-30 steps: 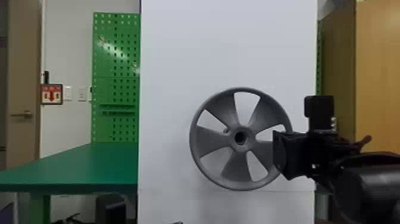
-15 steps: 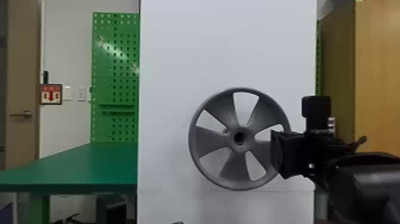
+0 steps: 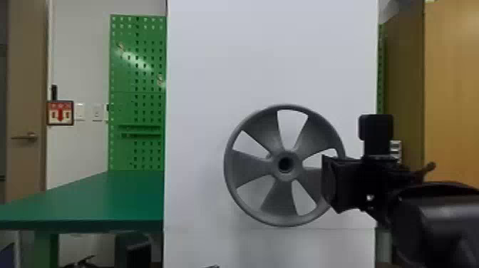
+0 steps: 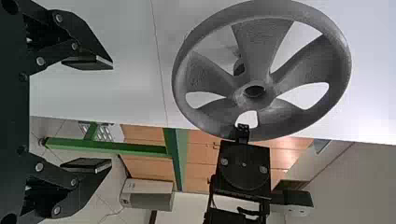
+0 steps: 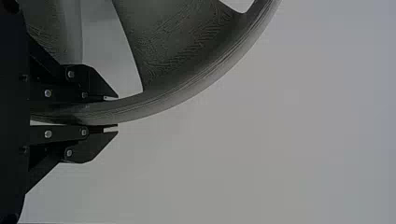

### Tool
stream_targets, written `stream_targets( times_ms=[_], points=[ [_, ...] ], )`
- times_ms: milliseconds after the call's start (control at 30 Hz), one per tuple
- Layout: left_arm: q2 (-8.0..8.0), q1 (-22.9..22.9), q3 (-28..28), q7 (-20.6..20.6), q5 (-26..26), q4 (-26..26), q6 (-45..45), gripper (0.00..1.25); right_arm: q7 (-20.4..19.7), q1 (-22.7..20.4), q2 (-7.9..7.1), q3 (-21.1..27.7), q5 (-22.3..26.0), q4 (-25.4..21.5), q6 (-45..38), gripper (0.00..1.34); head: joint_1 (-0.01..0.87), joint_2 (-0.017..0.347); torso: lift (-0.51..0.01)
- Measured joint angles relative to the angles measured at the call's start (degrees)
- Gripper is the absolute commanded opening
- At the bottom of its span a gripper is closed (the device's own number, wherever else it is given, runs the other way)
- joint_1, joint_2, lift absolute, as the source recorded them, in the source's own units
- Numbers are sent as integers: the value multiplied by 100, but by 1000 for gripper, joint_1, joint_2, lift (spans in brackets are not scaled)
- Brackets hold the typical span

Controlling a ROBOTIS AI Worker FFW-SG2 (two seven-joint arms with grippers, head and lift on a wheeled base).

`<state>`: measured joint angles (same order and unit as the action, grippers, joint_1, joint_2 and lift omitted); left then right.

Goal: Hold the wheel and insert it

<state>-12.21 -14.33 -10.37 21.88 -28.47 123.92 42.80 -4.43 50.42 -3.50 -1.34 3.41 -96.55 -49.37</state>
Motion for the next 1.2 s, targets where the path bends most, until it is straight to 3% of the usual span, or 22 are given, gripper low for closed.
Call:
stream_targets(
  times_ms=[567, 1200],
  points=[
    [0, -18, -9, 0, 0, 0, 0, 746, -5, 165, -5, 36, -29, 290, 77, 275, 0, 12, -492],
    [0, -27, -18, 0, 0, 0, 0, 746, -4, 375, 24, 167, -96, 930, 351, 275, 0, 12, -492]
  ],
)
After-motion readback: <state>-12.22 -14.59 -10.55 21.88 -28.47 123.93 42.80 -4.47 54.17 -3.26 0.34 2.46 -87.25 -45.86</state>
